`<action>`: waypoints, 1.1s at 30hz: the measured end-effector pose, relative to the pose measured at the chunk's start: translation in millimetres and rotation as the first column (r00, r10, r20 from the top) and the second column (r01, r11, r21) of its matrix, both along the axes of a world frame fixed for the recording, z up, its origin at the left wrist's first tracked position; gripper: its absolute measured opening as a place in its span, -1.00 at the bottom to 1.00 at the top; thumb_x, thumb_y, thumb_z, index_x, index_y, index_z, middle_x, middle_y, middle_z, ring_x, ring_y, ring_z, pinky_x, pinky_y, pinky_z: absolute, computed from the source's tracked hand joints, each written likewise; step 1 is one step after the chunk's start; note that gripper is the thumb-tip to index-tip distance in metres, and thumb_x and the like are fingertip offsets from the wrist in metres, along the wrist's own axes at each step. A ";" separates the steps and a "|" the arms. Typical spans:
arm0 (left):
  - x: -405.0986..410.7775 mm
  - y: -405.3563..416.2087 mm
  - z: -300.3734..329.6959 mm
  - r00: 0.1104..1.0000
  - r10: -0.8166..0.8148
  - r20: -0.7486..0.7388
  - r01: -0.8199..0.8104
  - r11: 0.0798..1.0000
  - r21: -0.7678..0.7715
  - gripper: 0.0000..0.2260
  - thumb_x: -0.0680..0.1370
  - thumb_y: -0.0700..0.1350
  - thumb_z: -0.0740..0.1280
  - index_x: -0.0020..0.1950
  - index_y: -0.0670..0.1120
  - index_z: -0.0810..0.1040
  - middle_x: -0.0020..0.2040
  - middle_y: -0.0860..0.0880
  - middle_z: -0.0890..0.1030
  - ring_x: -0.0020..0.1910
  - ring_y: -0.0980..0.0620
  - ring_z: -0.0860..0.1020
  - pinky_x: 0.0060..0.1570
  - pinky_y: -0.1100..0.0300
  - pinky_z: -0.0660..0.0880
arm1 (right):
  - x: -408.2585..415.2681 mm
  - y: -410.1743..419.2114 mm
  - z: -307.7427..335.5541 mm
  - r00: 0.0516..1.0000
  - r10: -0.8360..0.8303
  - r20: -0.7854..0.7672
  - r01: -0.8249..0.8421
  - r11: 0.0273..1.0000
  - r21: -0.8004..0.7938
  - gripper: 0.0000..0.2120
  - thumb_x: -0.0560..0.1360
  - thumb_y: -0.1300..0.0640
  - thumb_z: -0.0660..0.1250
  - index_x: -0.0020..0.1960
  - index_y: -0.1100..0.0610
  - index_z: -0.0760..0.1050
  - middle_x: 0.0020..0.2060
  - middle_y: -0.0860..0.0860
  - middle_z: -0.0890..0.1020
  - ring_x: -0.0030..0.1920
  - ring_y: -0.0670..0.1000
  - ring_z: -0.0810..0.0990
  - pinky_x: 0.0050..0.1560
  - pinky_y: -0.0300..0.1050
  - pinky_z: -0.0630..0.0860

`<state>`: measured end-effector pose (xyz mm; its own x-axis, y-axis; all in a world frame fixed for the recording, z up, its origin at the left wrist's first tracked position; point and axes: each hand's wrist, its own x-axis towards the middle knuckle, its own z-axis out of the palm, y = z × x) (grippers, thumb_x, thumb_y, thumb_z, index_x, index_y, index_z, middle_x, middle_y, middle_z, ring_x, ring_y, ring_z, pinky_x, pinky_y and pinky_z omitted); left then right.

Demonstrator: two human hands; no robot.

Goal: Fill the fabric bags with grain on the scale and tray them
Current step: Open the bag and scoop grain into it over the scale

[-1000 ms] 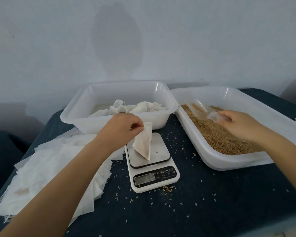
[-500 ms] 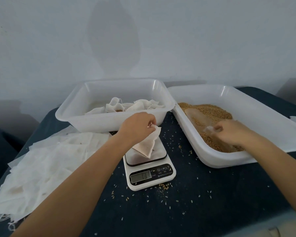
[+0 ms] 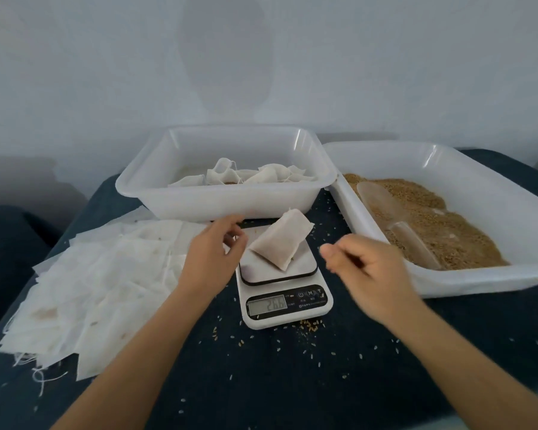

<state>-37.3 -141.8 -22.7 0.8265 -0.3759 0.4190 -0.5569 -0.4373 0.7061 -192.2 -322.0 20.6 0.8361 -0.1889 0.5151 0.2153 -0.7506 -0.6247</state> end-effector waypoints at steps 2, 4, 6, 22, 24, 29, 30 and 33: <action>-5.8 2.5 -16.3 0.996 0.058 -0.064 -0.062 0.996 -0.064 -0.80 0.51 -0.16 0.33 0.12 0.02 0.52 -0.17 0.21 0.54 -0.17 0.33 0.47 -0.23 0.56 0.34 | 20.4 5.5 -23.2 0.994 -0.065 -0.089 0.074 0.992 0.103 -0.56 0.58 -0.08 0.19 -0.31 0.22 0.47 -0.45 0.03 0.50 -0.34 0.00 0.47 -0.36 -0.34 0.33; -10.4 2.8 -30.1 0.987 0.109 -0.122 -0.122 0.987 -0.109 -0.84 0.52 -0.15 0.32 0.06 0.04 0.52 -0.16 0.19 0.54 -0.18 0.34 0.48 -0.24 0.55 0.35 | 38.7 2.9 -41.7 0.980 -0.141 -0.140 0.172 0.954 0.246 -0.73 0.60 0.07 0.22 -0.22 0.16 0.50 -0.33 -0.01 0.56 -0.25 -0.08 0.51 -0.26 -0.36 0.38; -12.5 2.7 -38.0 0.977 0.125 -0.171 -0.151 0.978 -0.144 -0.87 0.52 -0.15 0.32 0.00 0.07 0.51 -0.16 0.17 0.55 -0.20 0.33 0.48 -0.25 0.53 0.37 | 48.9 -2.6 -55.8 0.974 -0.178 -0.139 0.218 0.902 0.372 -0.86 0.58 0.18 0.26 -0.10 0.00 0.52 -0.18 -0.13 0.59 -0.14 -0.24 0.53 -0.14 -0.46 0.40; -11.1 6.2 -45.3 0.956 0.149 -0.253 -0.187 0.973 -0.135 -0.65 0.55 0.10 0.16 -0.34 -0.10 0.35 -0.46 0.02 0.40 -0.45 0.13 0.33 -0.37 0.18 0.31 | 54.4 -19.4 -81.5 0.954 -0.135 -0.267 0.259 0.820 0.510 -0.84 0.55 0.13 0.31 -0.05 -0.14 0.53 -0.17 -0.14 0.60 -0.20 -0.31 0.53 -0.12 -0.33 0.40; -10.4 5.7 -46.2 0.952 0.149 -0.268 -0.200 0.964 -0.175 -0.75 0.58 0.04 0.15 -0.27 0.01 0.41 -0.47 0.10 0.44 -0.45 0.16 0.37 -0.37 0.20 0.34 | 54.8 -18.4 -80.1 0.954 -0.131 -0.270 0.257 0.820 0.511 -0.90 0.55 0.08 0.32 -0.01 -0.12 0.53 -0.19 -0.13 0.59 -0.21 -0.30 0.53 -0.10 -0.29 0.41; -10.0 6.1 -48.3 0.943 0.161 -0.291 -0.228 0.950 -0.213 -0.85 0.60 -0.02 0.15 -0.10 0.24 0.36 -0.37 0.05 0.50 -0.42 0.07 0.45 -0.37 0.12 0.41 | 78.5 -20.1 -45.3 0.928 -0.115 -0.355 0.287 0.828 0.483 -0.74 0.48 -0.17 0.34 0.11 -0.13 0.44 -0.06 -0.14 0.58 -0.05 -0.14 0.55 -0.09 -0.25 0.43; -10.0 6.2 -48.0 0.941 0.164 -0.297 -0.232 0.949 -0.212 -0.85 0.60 -0.02 0.16 -0.09 0.26 0.35 -0.37 0.03 0.51 -0.43 0.08 0.45 -0.38 0.11 0.42 | 85.6 -19.9 -36.1 0.919 -0.102 -0.380 0.277 0.854 0.441 -0.79 0.47 -0.16 0.35 0.03 -0.10 0.46 -0.08 -0.15 0.57 -0.07 -0.15 0.55 -0.14 -0.26 0.42; -12.9 7.2 -46.1 0.940 0.161 -0.301 -0.220 0.960 -0.175 -0.84 0.59 0.00 0.15 -0.07 0.30 0.35 -0.36 0.03 0.53 -0.43 0.09 0.47 -0.37 0.09 0.46 | 105.3 -21.7 -17.1 0.877 -0.086 -0.473 0.265 0.908 0.326 -0.77 0.46 -0.06 0.40 -0.17 0.09 0.51 -0.18 -0.04 0.59 -0.19 -0.07 0.55 -0.14 -0.15 0.52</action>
<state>-50.3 -134.6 -68.8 0.9689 -0.1311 0.2099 -0.2431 -0.3460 0.9062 -87.0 -343.7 3.5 0.8898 -0.4550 -0.0359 -0.2611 -0.4428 -0.8578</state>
